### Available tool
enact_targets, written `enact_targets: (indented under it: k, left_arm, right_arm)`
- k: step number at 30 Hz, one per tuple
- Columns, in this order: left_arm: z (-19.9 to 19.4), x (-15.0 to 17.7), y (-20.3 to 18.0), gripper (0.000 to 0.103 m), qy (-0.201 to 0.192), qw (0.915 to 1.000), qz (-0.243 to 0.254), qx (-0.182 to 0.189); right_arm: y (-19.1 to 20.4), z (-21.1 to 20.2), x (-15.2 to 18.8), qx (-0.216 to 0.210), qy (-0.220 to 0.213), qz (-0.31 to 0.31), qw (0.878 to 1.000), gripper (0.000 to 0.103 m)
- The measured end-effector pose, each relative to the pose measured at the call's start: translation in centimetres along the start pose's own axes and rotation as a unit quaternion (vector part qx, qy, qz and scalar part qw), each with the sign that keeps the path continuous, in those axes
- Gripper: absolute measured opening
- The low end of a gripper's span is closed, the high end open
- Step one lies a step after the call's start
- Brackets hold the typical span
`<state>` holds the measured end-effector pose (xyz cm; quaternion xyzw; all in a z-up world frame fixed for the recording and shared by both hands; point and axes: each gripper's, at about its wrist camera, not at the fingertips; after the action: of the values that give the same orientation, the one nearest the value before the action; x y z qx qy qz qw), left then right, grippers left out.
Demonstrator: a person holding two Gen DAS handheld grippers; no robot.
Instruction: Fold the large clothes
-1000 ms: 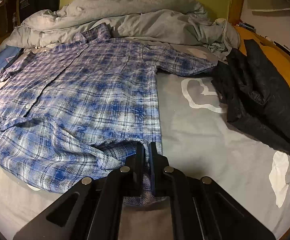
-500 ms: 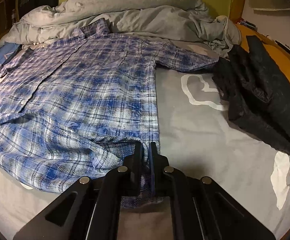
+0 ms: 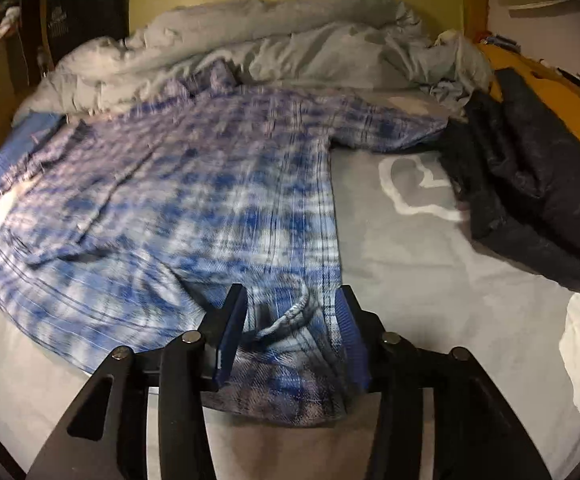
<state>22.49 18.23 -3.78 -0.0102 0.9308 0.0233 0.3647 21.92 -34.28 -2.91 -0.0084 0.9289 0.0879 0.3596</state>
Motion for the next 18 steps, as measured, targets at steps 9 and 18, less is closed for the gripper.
enact_targets:
  k: [9, 18]
  left_arm:
    - [0.1, 1.9, 0.0, 0.021, 0.011, 0.9994, 0.013, -0.030]
    - [0.7, 0.9, 2.0, 0.009, -0.016, 0.9961, 0.005, -0.087]
  right_arm:
    - [2.1, -2.6, 1.0, -0.011, -0.012, -0.056, 0.998, 0.082]
    - [1.0, 1.7, 1.0, 0.059, 0.037, -0.061, 0.996, 0.066]
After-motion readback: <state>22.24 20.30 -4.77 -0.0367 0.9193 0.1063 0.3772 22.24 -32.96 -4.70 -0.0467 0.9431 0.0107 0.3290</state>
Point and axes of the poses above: each gripper's, at about its wrist camera, not at the fingertips, and z roughly the way its jaws point, y to its left, x to its underside, and after that the axes turned 13 degrees about -x, right-handed
